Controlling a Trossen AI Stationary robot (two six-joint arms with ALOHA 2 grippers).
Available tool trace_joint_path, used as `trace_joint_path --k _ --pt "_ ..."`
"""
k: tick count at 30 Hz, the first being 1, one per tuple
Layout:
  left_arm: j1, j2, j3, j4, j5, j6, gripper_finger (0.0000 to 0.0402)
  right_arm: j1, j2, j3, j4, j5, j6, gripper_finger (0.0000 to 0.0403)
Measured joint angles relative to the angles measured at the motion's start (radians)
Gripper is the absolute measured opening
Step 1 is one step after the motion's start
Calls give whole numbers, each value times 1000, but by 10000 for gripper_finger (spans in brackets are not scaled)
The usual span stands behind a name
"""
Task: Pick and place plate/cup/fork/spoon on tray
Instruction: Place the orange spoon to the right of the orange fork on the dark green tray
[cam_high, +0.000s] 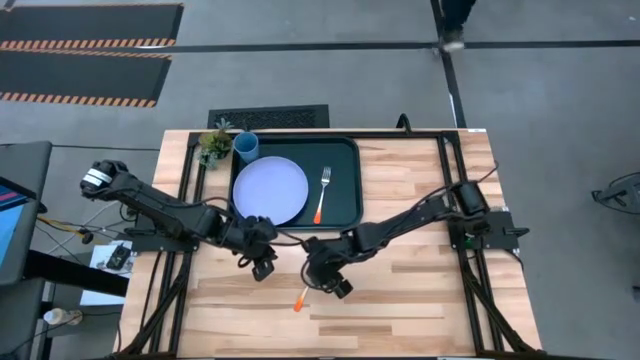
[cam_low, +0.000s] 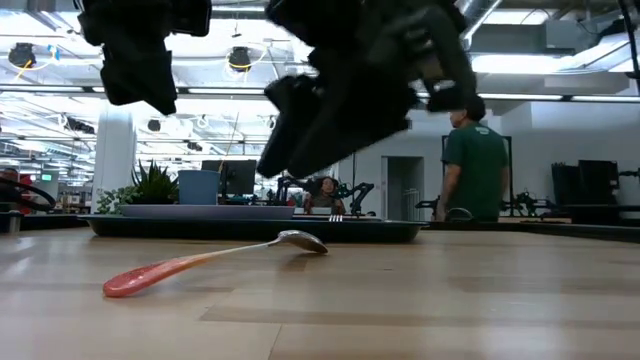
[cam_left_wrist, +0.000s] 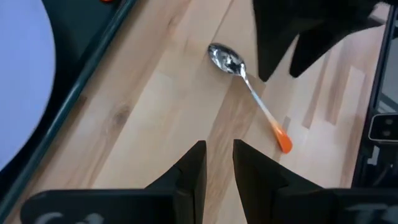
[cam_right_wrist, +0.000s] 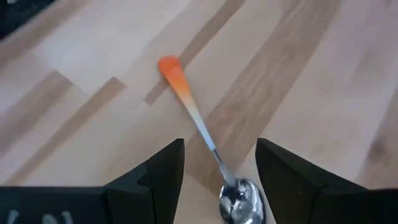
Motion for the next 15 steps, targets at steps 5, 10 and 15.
trace_joint_path --k 5,10,15 --pt "-8 0 0 2 -3 -1 64 5 68 24 3 1 -20 221" --pt "-8 0 0 6 -3 -10 64 1 100 25 -19 10 -37 219" --pt "-9 0 0 9 -3 -12 64 -6 146 32 -37 4 -37 194"
